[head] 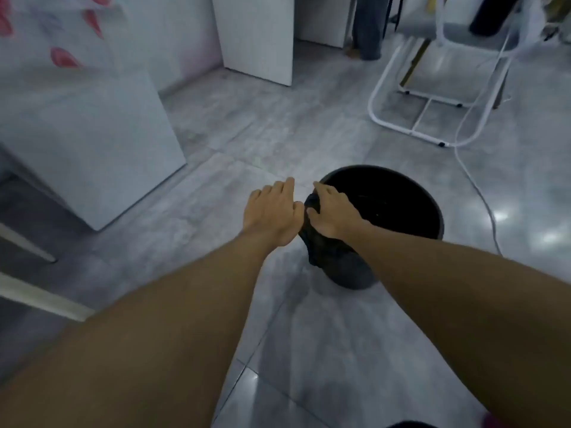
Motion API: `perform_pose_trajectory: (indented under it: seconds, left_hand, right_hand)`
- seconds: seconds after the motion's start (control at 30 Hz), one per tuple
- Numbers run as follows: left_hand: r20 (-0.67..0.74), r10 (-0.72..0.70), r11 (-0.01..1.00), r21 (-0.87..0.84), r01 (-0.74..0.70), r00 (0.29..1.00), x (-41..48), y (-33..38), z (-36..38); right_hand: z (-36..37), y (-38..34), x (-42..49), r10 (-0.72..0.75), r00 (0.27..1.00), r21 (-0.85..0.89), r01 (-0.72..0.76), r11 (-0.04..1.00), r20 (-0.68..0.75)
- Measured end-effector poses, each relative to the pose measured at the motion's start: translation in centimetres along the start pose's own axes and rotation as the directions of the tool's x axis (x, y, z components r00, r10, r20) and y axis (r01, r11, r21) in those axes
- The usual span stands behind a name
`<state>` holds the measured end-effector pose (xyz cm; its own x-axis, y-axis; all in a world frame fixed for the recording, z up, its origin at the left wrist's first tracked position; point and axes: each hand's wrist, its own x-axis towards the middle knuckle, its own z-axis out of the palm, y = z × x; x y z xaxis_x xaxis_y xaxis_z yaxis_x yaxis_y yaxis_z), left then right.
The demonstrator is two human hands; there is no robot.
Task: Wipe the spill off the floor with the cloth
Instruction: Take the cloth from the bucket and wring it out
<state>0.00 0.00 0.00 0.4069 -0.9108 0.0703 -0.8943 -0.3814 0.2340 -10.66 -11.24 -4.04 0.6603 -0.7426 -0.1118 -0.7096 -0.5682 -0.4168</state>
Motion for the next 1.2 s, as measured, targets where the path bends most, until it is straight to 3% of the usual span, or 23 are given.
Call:
perform_pose_trajectory:
  seconds: [0.23, 0.37, 0.47, 0.6, 0.73, 0.87, 1.0, 1.1, 1.2]
  left_hand:
    - [0.145, 0.02, 0.998, 0.056, -0.028, 0.989, 0.5, -0.2, 6.6]
    - [0.176, 0.0, 0.998, -0.069, 0.012, 0.984, 0.8, 0.0, 7.9]
    - [0.176, 0.003, 0.994, -0.11, 0.017, 0.984, 0.8, 0.2, 8.1]
    - [0.171, -0.007, 0.995, -0.098, 0.024, 0.985, 0.8, 0.3, 8.3]
    - [0.149, 0.003, 0.996, -0.093, 0.011, 0.989, 0.5, 0.2, 7.8]
    - [0.123, 0.003, 0.993, -0.116, 0.011, 0.992, 0.1, -0.8, 7.3]
    - [0.047, -0.051, 0.981, -0.184, 0.059, 0.998, -0.4, -3.2, 5.8]
    - [0.063, -0.102, 0.863, -0.491, 0.119, 0.993, -1.2, -5.9, 4.1]
    - [0.182, -0.252, 0.581, -0.757, 0.299, 0.951, -3.0, -9.0, 1.3]
  right_hand:
    - [3.4, 1.6, 0.1, 0.043, 0.985, 0.088, -0.029, 0.996, -0.164]
    - [3.5, 1.8, 1.0, 0.04, 0.998, 0.106, -0.034, 0.994, -0.055]
    - [3.7, 2.1, 1.6, 0.059, 0.998, 0.234, -0.059, 0.97, 0.009]
    - [3.7, 2.2, 1.3, 0.087, 0.993, 0.274, -0.061, 0.96, -0.083]
    - [3.6, 1.5, 0.4, 0.117, 0.968, 0.16, -0.082, 0.984, -0.221]
    - [3.2, 0.0, -1.0, -0.044, 0.936, -0.054, 0.027, 0.998, -0.35]
    - [2.6, -2.3, -1.7, -0.29, 0.838, -0.162, 0.242, 0.957, -0.462]
    - [1.8, -5.8, -1.1, -0.404, 0.811, -0.166, 0.369, 0.915, -0.424]
    - [2.5, -10.2, -0.7, -0.492, 0.799, -0.127, 0.48, 0.868, -0.345]
